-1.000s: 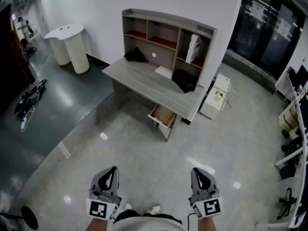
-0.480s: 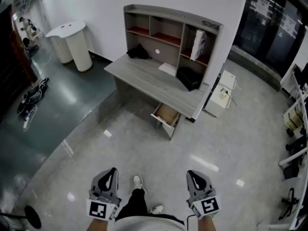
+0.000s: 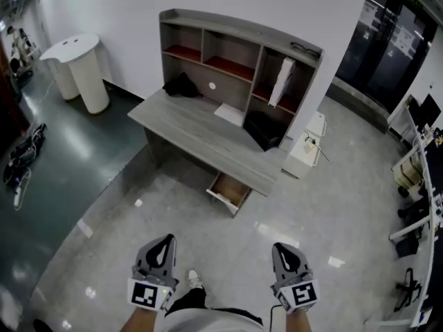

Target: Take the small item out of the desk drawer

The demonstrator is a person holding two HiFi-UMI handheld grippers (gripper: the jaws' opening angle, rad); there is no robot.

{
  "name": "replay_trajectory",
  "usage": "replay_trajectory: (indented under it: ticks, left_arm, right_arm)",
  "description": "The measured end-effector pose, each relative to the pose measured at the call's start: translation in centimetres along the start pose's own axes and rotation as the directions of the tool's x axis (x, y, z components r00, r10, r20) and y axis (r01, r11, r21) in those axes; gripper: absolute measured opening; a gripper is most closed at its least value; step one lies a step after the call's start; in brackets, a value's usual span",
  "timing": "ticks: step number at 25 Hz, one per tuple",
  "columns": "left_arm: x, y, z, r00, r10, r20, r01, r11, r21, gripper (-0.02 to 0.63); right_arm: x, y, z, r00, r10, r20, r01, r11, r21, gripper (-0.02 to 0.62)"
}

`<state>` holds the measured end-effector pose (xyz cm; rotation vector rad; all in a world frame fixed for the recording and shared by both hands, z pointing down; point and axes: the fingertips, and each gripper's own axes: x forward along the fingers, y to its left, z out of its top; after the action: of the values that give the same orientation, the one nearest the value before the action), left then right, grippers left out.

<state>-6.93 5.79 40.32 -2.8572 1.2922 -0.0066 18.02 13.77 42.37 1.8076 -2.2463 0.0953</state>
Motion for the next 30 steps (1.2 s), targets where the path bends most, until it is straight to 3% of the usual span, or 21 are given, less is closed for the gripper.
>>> replay_trajectory:
  ticks: [6, 12, 22, 30]
  left_arm:
    - [5.7, 5.2, -0.9, 0.998, -0.060, -0.007, 0.060, 0.998, -0.028, 0.017]
    - [9.2, 6.1, -3.4, 0.995, -0.084, -0.043, 0.081, 0.994, -0.070, 0.017]
    - [14.1, 7.3, -0.8, 1.000, 0.001, -0.028, -0.001, 1.000, -0.013, 0.017]
    - [16.0, 7.4, -2.4, 0.996, 0.057, -0.067, -0.058, 0.998, -0.023, 0.017]
  right_arm:
    - [6.2, 0.3, 1.7, 0.999, -0.028, -0.031, 0.028, 1.000, 0.003, 0.024]
    - [10.0, -1.5, 1.2, 0.998, -0.026, -0.066, 0.026, 1.000, -0.005, 0.024]
    - [16.7, -6.4, 1.4, 0.998, 0.044, -0.041, -0.045, 0.999, -0.026, 0.025]
    - [22.3, -7.5, -3.3, 0.981, 0.139, -0.138, -0.144, 0.989, -0.025, 0.025]
